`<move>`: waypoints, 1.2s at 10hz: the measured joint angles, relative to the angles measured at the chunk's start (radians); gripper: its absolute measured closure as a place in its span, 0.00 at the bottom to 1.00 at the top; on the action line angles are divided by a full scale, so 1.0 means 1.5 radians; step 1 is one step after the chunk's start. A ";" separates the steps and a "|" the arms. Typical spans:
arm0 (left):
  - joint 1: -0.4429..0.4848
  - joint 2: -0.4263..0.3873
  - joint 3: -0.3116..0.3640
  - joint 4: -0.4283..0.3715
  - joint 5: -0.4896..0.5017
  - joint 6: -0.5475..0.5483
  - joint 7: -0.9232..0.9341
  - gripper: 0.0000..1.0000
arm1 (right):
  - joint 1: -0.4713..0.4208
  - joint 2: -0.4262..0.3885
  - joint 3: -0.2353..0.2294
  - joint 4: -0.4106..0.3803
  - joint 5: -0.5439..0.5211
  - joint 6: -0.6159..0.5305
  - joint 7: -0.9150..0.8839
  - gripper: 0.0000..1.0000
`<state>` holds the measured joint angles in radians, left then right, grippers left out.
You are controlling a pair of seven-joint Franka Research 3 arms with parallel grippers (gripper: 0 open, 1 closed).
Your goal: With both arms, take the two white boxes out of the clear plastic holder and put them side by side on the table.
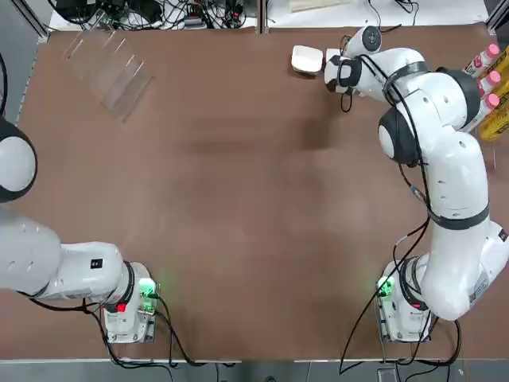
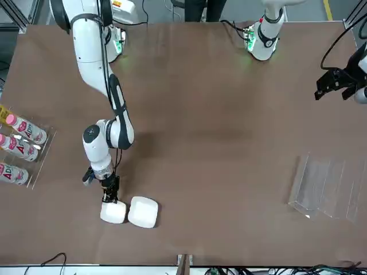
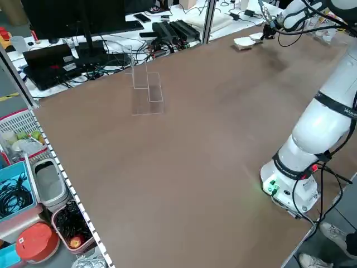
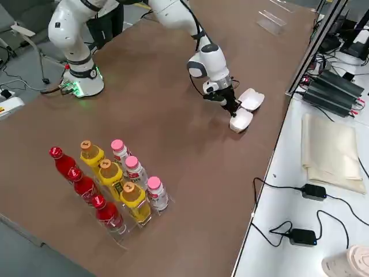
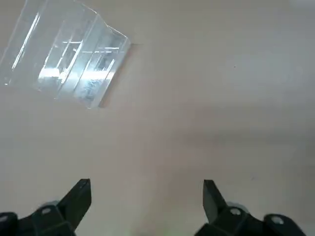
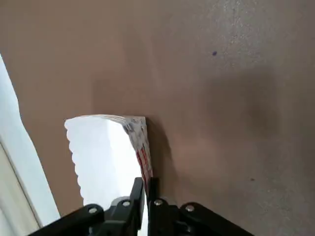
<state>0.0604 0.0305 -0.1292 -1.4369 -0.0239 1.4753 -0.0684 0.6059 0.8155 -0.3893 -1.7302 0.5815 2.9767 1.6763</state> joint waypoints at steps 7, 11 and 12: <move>0.000 0.000 0.000 0.000 0.000 -0.010 0.000 0.00 | 0.000 -0.004 -0.009 0.018 0.000 -0.035 0.000 0.43; 0.002 0.000 0.001 0.001 -0.012 -0.010 0.000 0.00 | 0.001 -0.069 -0.046 0.049 -0.004 -0.202 -0.057 0.21; 0.002 0.000 0.001 0.001 -0.012 -0.010 0.000 0.00 | 0.001 -0.097 -0.054 0.051 -0.005 -0.249 -0.110 0.13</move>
<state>0.0635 0.0304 -0.1278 -1.4355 -0.0426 1.4596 -0.0688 0.6069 0.6693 -0.4705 -1.6541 0.5733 2.6034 1.5109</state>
